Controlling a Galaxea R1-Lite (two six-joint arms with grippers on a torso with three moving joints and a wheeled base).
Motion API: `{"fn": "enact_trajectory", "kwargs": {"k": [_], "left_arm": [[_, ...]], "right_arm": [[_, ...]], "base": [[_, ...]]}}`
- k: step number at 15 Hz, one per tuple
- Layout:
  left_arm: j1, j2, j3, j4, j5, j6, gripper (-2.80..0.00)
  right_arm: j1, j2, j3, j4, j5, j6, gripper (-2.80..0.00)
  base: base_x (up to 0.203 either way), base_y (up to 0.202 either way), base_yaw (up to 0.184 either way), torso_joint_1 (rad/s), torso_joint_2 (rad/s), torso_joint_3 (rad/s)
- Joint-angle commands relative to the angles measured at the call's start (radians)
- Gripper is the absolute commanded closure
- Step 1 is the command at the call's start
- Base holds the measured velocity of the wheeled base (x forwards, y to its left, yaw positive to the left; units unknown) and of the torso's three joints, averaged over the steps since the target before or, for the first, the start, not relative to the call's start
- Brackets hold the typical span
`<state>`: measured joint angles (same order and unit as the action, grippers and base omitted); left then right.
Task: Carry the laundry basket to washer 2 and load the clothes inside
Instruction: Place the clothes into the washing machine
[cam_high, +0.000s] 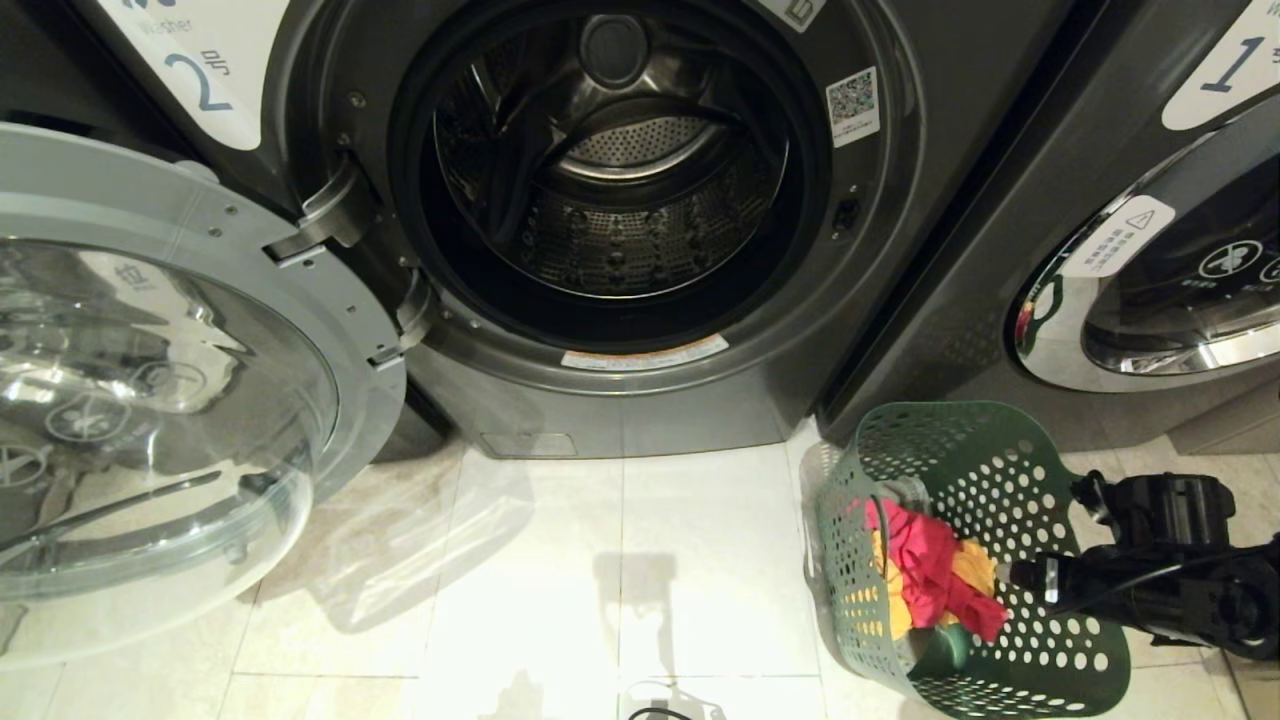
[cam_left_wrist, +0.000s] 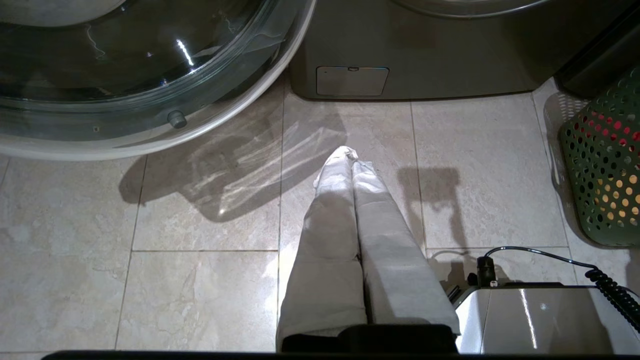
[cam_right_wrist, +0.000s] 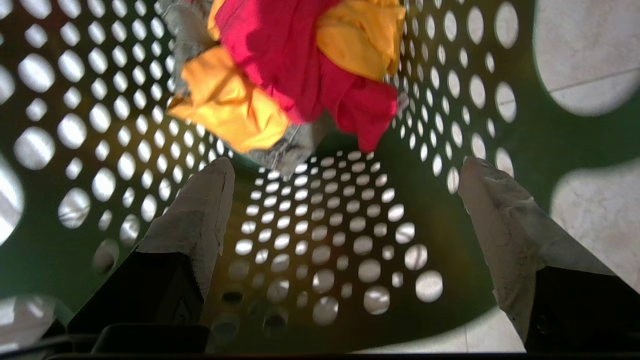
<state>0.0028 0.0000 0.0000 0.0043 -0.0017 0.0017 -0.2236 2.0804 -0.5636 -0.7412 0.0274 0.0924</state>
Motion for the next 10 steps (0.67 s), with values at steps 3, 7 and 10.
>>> {"fn": "enact_trajectory", "kwargs": {"k": [3, 7, 10], "left_arm": [[0.0, 0.002, 0.0, 0.0, 0.0, 0.0, 0.0], [0.0, 0.002, 0.0, 0.0, 0.0, 0.0, 0.0], [0.0, 0.002, 0.0, 0.0, 0.0, 0.0, 0.0]], "right_arm": [[-0.048, 0.271, -0.199, -0.003, 0.047, -0.052, -2.8], [-0.084, 0.422, -0.324, 0.003, 0.132, -0.288, -2.8], [-0.082, 0.496, -0.372, 0.006, 0.211, -0.366, -2.8]], "base": [[0.0, 0.0, 0.0, 0.0, 0.0, 0.0], [0.0, 0.0, 0.0, 0.0, 0.0, 0.0], [0.0, 0.0, 0.0, 0.0, 0.0, 0.0]]}}
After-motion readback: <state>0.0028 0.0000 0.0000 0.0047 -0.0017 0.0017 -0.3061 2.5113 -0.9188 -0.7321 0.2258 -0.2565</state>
